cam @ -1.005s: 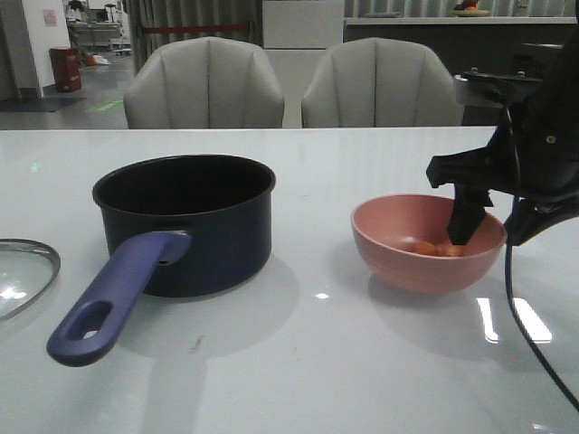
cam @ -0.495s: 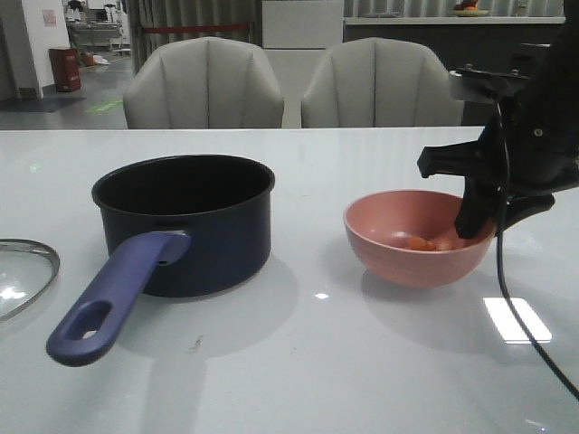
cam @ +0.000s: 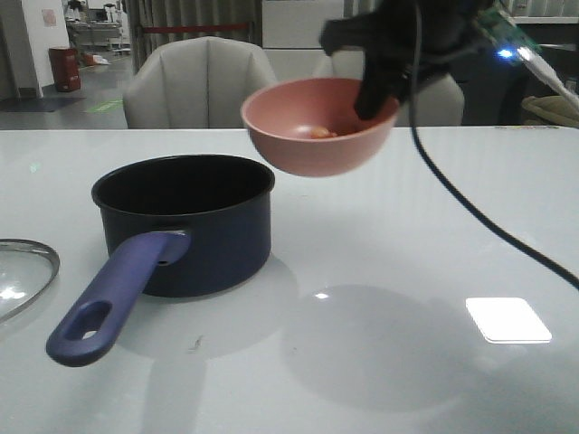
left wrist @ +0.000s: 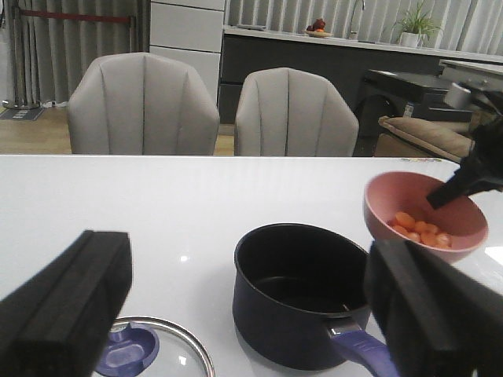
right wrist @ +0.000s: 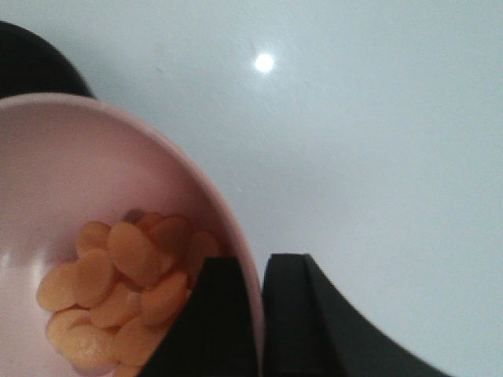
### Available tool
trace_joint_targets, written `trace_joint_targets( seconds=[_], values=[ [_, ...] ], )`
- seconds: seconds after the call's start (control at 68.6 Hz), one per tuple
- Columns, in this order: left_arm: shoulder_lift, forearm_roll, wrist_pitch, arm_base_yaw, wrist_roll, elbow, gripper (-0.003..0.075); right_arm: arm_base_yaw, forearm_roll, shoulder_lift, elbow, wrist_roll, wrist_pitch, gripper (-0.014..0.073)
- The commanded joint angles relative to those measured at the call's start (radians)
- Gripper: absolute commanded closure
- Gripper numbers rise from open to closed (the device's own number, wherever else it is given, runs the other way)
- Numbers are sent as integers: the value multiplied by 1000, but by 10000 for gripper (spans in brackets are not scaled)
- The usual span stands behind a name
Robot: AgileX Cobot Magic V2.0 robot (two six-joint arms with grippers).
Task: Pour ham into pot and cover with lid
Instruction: 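Lift the pink bowl and carry it over the saucepan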
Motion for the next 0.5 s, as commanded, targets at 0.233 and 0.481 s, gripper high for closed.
trace_joint_targets(
  seconds=[0.233,0.481],
  values=[
    [11,0,-80,-8,-5,-27,85,199,-348,17,-138,208,-374,457],
    [11,0,-80,-8,-5,-27,85,207,-439,22,-34,250,-731,457]
  ],
)
